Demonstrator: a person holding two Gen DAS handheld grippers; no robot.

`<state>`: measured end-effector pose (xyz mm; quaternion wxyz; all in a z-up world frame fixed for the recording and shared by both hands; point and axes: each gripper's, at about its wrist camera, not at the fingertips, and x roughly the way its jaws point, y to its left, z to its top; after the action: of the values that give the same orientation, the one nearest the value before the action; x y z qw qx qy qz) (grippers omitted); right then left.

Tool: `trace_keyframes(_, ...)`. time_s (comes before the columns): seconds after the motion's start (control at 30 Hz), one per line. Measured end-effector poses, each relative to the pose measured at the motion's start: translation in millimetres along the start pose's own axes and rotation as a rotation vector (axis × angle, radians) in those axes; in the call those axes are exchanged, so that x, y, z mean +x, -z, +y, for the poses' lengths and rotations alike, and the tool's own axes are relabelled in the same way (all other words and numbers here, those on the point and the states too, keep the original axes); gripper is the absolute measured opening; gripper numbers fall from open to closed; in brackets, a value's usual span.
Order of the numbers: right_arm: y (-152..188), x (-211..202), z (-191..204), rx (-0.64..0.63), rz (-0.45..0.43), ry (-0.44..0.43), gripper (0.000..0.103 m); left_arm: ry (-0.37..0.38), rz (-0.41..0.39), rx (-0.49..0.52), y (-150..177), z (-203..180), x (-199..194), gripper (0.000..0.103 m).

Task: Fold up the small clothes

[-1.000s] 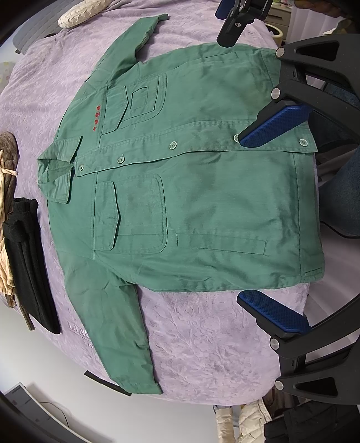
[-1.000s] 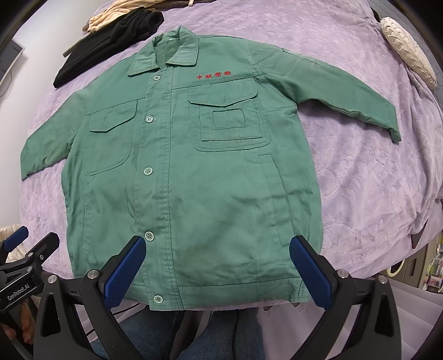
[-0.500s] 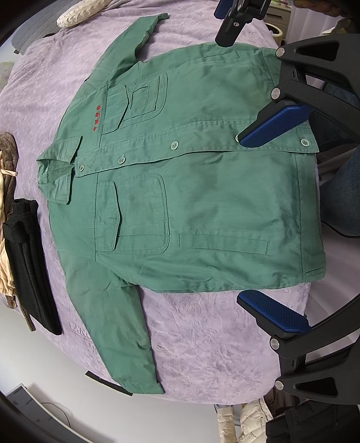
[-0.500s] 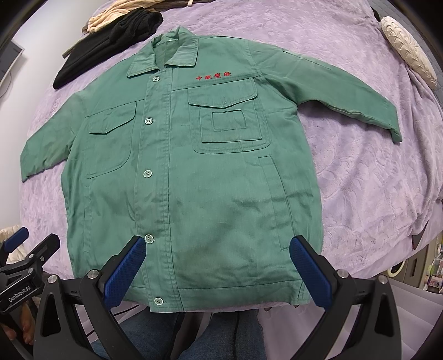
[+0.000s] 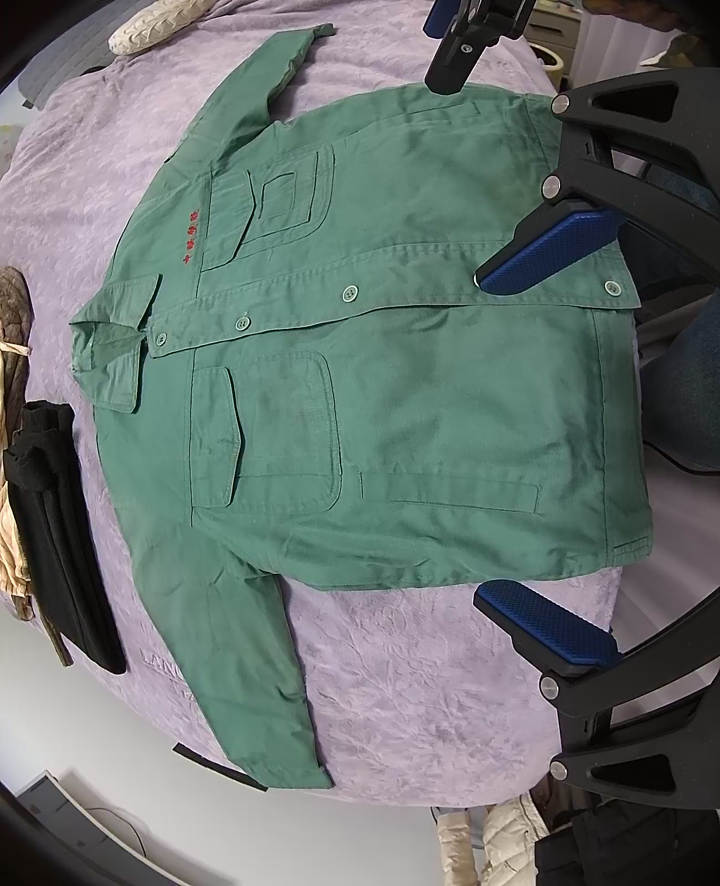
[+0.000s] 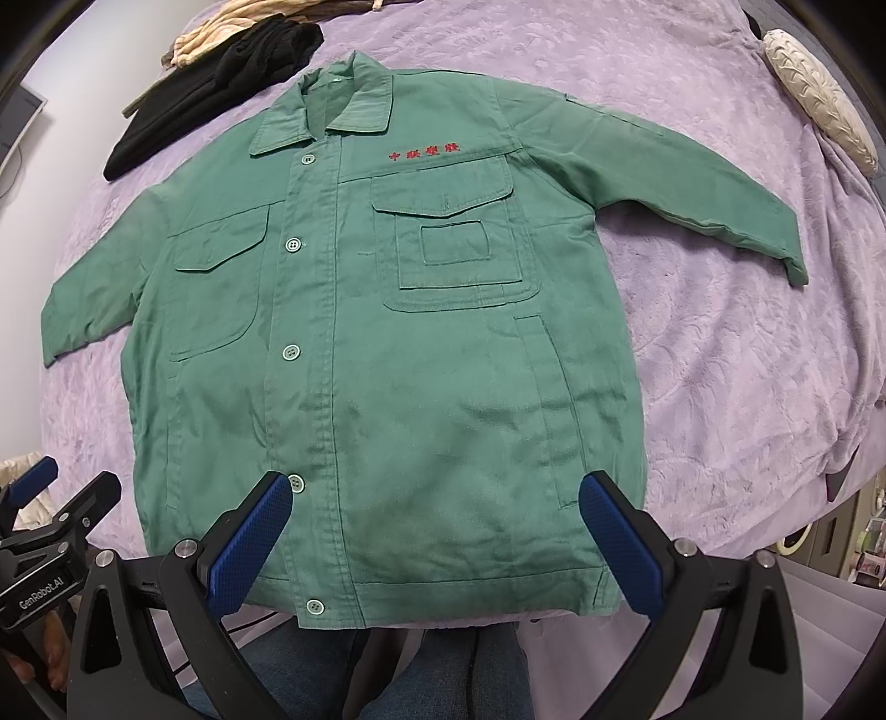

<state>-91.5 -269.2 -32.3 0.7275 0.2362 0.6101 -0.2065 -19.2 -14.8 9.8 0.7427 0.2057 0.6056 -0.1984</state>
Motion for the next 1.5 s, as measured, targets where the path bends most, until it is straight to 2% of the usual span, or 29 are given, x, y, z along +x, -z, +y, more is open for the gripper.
trace_keyframes(0.13,-3.0,1.9,-1.9,0.001,-0.011,-0.011,0.103,-0.007,0.007,0.008,-2.0,-3.8,1.8,0.103)
trace_keyframes(0.27,-6.1,2.1,-5.1,0.001,-0.058,-0.028,0.103,-0.014,0.016,0.016,-4.2,-8.8,3.1,0.103)
trace_keyframes(0.47,-11.6,4.3,-11.2,-0.006,-0.035,-0.037,0.103,-0.018,0.024,-0.006,-8.4,-12.7,2.5,0.103)
trace_keyframes(0.83,-27.4,5.8,-29.1,-0.121,0.021,-0.042,0.103,-0.013,0.037,-0.168,-5.1,-30.9,-3.7,0.103)
trace_keyframes(1.03,-36.6,15.8,-24.9,-0.160,0.062,-0.093,0.103,0.026,0.043,-0.268,-1.0,-18.4,-2.9,0.103)
trace_keyframes(1.13,-39.3,17.8,-10.8,-0.157,0.048,-0.159,0.103,0.061,0.035,-0.302,-4.2,6.4,4.0,0.103)
trace_keyframes(1.27,-41.6,24.3,26.4,-0.131,0.040,-0.296,0.103,0.113,0.004,-0.376,-16.9,65.9,24.8,0.103)
trace_keyframes(1.4,-41.5,39.9,80.0,-0.113,0.068,-0.297,0.103,0.123,-0.039,-0.452,-36.6,144.9,57.0,0.103)
trace_keyframes(1.5,-38.1,59.0,117.4,-0.104,0.111,-0.305,0.103,0.091,-0.092,-0.512,-52.5,210.1,86.6,0.103)
